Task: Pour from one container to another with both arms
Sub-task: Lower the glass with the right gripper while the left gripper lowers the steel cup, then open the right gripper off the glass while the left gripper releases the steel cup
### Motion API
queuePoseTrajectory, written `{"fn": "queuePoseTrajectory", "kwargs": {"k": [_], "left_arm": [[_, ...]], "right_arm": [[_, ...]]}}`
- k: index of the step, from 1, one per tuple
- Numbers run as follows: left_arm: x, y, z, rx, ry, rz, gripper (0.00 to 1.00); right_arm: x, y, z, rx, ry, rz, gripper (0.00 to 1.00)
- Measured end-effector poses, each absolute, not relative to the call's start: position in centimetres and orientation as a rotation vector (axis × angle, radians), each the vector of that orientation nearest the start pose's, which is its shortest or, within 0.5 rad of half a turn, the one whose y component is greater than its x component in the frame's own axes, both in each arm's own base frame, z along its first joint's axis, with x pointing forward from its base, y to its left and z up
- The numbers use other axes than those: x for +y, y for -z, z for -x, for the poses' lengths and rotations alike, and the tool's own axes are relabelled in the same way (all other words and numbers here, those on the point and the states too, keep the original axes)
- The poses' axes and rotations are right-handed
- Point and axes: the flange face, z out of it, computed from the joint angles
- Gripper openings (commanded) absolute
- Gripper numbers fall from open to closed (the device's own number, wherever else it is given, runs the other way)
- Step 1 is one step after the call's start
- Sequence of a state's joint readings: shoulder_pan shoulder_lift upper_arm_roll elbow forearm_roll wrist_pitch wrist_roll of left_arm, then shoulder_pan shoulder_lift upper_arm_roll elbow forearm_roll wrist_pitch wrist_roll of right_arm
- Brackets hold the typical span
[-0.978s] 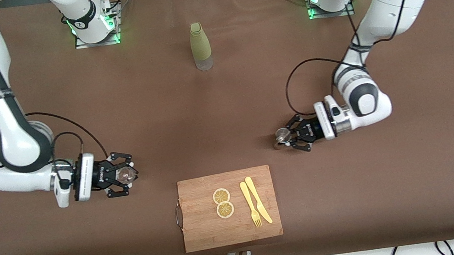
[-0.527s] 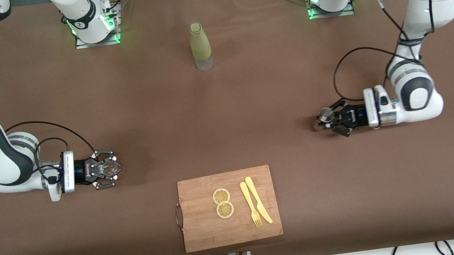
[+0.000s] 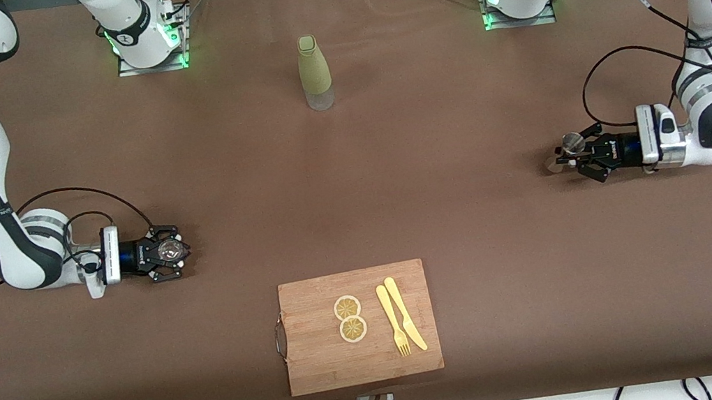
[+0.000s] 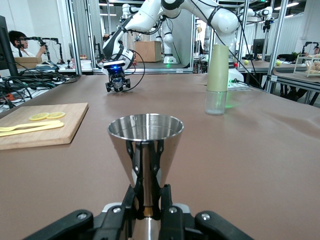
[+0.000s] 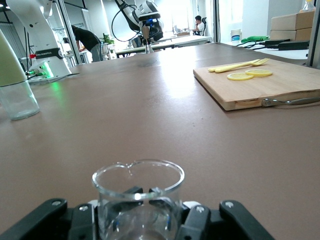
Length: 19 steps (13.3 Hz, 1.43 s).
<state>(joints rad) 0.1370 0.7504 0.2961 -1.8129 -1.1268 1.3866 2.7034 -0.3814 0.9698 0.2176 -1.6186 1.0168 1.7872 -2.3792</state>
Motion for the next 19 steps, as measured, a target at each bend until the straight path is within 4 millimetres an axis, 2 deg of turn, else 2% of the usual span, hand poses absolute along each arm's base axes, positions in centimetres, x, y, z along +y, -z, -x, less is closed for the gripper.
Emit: {"fn": "queuePoseTrajectory", "kwargs": {"k": [3,5,7,9,12,13,15,18,19], "left_arm": [[16.0,-12.3,-52.4,-1.429,-0.998,-1.345,0.00],[17.4,-11.9,-51.9,-1.415,-1.005,-1.371,0.00],[18.2,-12.3,-52.3,-1.429,-1.015,-1.379,0.00],[18.4,-12.5,-52.9,-1.443,-1.022,-1.378,0.00],[18.6,-10.9,-52.4,-1.421,-1.017,-1.387,0.00],[18.7,-10.1,-52.1,-1.408,-1.017,-1.391,0.00],[18.7,-8.8,-51.7,-1.391,-1.016,-1.395,0.00],[18.7,-8.3,-51.5,-1.381,-1.017,-1.394,0.02],[18.7,-8.3,-51.5,-1.381,-1.017,-1.394,0.50]], "right_arm": [[-4.1,-6.1,-60.4,-1.329,0.876,1.458,1.00],[-5.1,-5.9,-59.9,-1.314,0.868,1.459,1.00],[-6.3,-5.9,-59.4,-1.306,0.858,1.456,1.00],[-8.3,-6.1,-59.0,-1.305,0.846,1.475,1.00],[-12.0,-7.5,-58.5,-1.320,0.772,1.535,1.00],[-13.2,-8.6,-58.6,-1.317,0.730,1.572,1.00],[-14.6,-12.8,-59.5,-1.292,0.616,1.650,1.00],[-15.2,-21.5,-61.5,-1.254,0.434,1.813,1.00],[-14.9,-23.9,-61.7,-1.240,0.389,1.853,1.00]]}}
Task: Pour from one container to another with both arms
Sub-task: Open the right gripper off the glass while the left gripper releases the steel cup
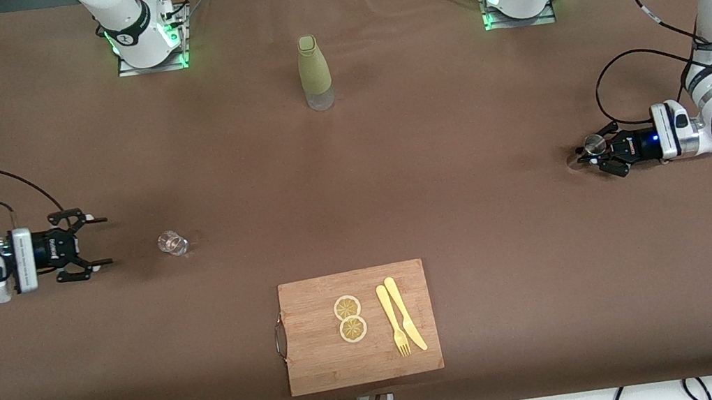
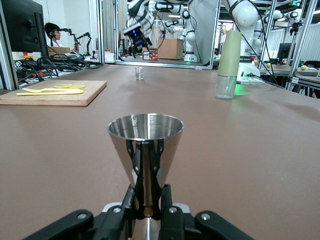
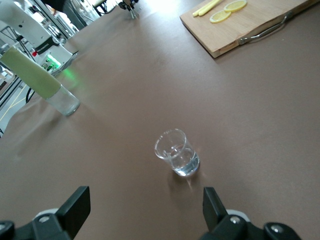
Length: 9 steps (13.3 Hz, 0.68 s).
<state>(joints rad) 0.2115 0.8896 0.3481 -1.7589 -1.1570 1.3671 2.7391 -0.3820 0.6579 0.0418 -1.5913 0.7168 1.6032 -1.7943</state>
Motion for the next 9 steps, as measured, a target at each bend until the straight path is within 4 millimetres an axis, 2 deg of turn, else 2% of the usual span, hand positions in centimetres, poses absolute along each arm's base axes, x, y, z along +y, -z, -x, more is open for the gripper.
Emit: {"fn": "queuePoseTrajectory", "kwargs": {"k": [1,2,3,4,7,9], "left_arm": [[18.7,-8.4,-51.5,-1.381,-1.017,-1.393,0.70],[18.8,-8.3,-51.5,-1.383,-1.017,-1.396,0.75],[18.9,-8.2,-51.6,-1.388,-1.014,-1.406,0.85],[19.0,-8.1,-51.6,-1.389,-1.010,-1.416,1.00],[19.1,-8.1,-51.8,-1.388,-1.001,-1.430,1.00],[19.5,-9.1,-53.2,-1.406,-0.996,-1.439,1.00]], "right_arm": [[-14.7,-26.0,-61.8,-1.228,0.345,1.890,1.00],[-14.6,-27.8,-61.8,-1.211,0.292,1.935,1.00],[-14.4,-29.4,-61.8,-1.189,0.242,1.984,1.00],[-13.8,-31.1,-61.9,-1.171,0.200,2.027,1.00],[-10.3,-37.4,-62.1,-1.159,0.060,2.184,1.00],[-8.0,-42.3,-61.6,-1.155,-0.022,2.320,1.00]]}}
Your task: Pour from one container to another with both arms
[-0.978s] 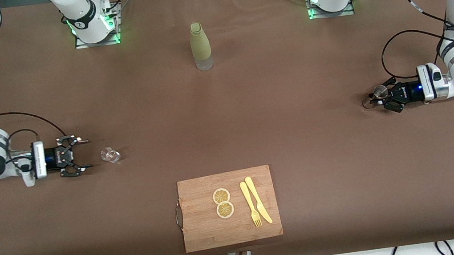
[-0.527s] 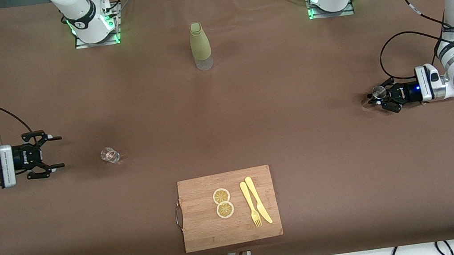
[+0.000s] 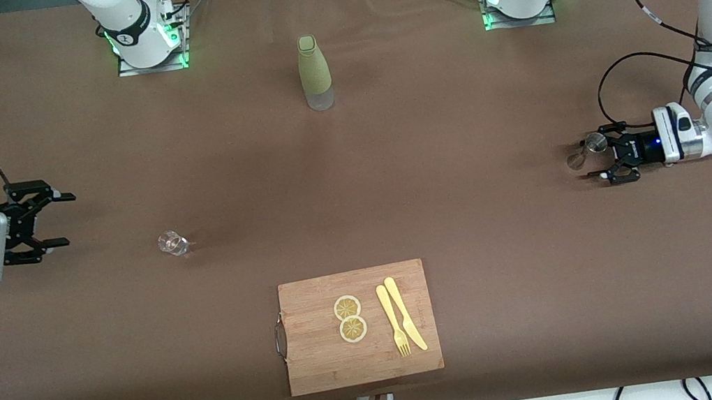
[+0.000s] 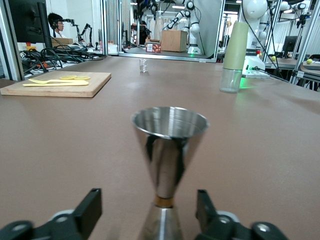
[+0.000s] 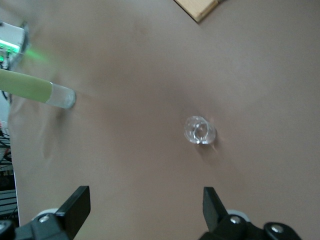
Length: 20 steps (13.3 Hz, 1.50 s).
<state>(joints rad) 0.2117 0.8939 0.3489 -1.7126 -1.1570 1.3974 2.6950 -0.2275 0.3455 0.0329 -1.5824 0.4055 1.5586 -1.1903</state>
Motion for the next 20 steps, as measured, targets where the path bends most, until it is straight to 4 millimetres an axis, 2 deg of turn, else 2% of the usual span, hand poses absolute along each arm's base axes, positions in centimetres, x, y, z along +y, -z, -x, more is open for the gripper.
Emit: {"fn": "queuePoseTrajectory", "kwargs": {"k": [3,5,8,10,11,13,16,18,20], "left_arm": [[21.1,-12.1,-56.5,-1.394,-0.925,-1.522,1.00],[22.8,-14.3,-58.0,-1.356,-0.806,-1.619,1.00],[25.1,-17.7,-58.9,-1.255,-0.606,-1.782,1.00],[25.6,-20.7,-59.2,-1.142,-0.447,-1.900,1.00],[25.4,-22.8,-59.6,-1.075,-0.363,-1.965,1.00],[23.7,-28.2,-60.7,-0.928,-0.196,-2.106,1.00],[18.5,-36.6,-62.3,-0.717,0.003,-2.315,1.00],[14.1,-40.5,-63.0,-0.595,0.110,-2.431,1.00],[10.2,-43.5,-63.6,-0.466,0.173,-2.547,1.00]], "right_arm": [[-6.6,-47.6,-59.8,-1.052,-0.131,2.497,1.00],[-5.6,-50.0,-58.4,-0.889,-0.239,2.634,1.00],[-2.9,-52.4,-57.1,-0.575,-0.355,2.884,1.00],[-0.6,-53.0,-56.3,-0.475,-0.372,3.011,1.00],[-0.1,-53.1,-55.9,-0.464,-0.338,3.051,1.00],[-0.5,-52.9,-54.7,-0.428,-0.298,3.089,1.00],[-1.4,-53.6,-53.7,-0.266,-0.262,3.123,1.00],[-1.3,-54.2,-53.9,-0.137,-0.226,3.144,1.00],[-1.3,-54.9,-54.3,-0.091,-0.191,3.152,1.00]]}}
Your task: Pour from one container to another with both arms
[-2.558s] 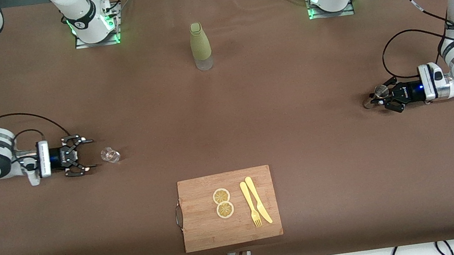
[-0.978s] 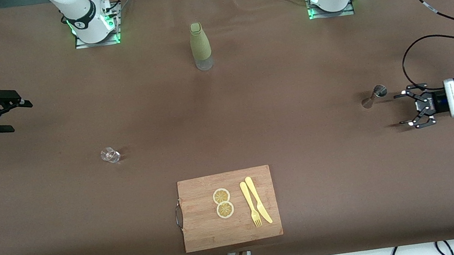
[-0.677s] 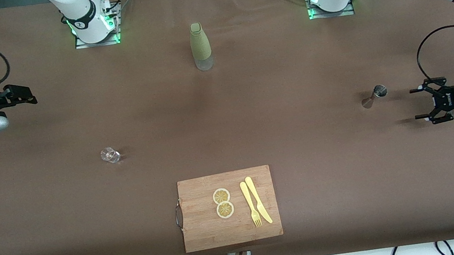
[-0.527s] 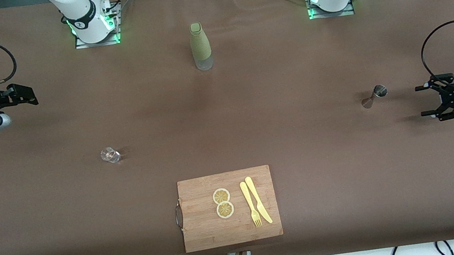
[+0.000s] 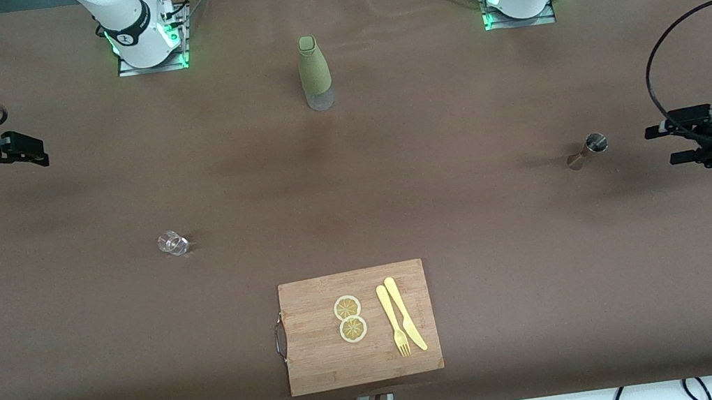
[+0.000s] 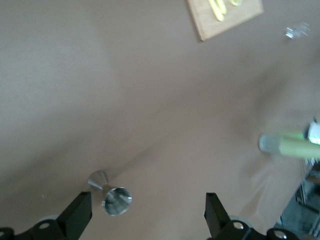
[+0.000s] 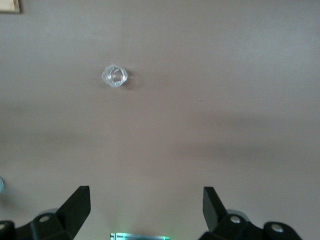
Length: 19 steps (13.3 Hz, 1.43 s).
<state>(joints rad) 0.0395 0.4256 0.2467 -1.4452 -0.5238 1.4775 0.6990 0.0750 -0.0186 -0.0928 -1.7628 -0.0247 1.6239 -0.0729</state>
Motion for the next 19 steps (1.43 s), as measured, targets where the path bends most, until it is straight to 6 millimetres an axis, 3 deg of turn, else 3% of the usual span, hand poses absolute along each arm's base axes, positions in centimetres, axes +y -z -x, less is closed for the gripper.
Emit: {"fn": "queuePoseTrajectory", "kwargs": {"k": [5,7,10,12,16,19], "left_arm": [[1.3,-51.4,-62.5,-0.284,0.256,-2.837,1.00],[-0.9,-55.1,-61.2,-0.305,0.223,-2.952,1.00],[-1.1,-59.5,-59.1,-0.321,0.181,-3.013,1.00],[-0.9,-61.4,-58.4,-0.309,0.155,-3.022,1.00],[-1.0,-61.8,-58.2,-0.082,0.166,-3.044,1.00],[-1.4,-61.9,-58.2,-0.024,0.169,-3.047,1.00]], "right_arm": [[-0.9,-56.7,-54.9,-0.040,-0.139,3.160,1.00],[-1.4,-57.4,-55.4,-0.020,-0.111,3.162,1.00],[-1.5,-58.4,-55.7,-0.013,-0.078,3.159,1.00],[-1.1,-58.7,-55.7,-0.010,-0.071,3.150,1.00],[-0.9,-58.7,-55.7,-0.008,-0.073,3.148,1.00],[-0.9,-58.7,-55.7,-0.008,-0.073,3.148,1.00]]}}
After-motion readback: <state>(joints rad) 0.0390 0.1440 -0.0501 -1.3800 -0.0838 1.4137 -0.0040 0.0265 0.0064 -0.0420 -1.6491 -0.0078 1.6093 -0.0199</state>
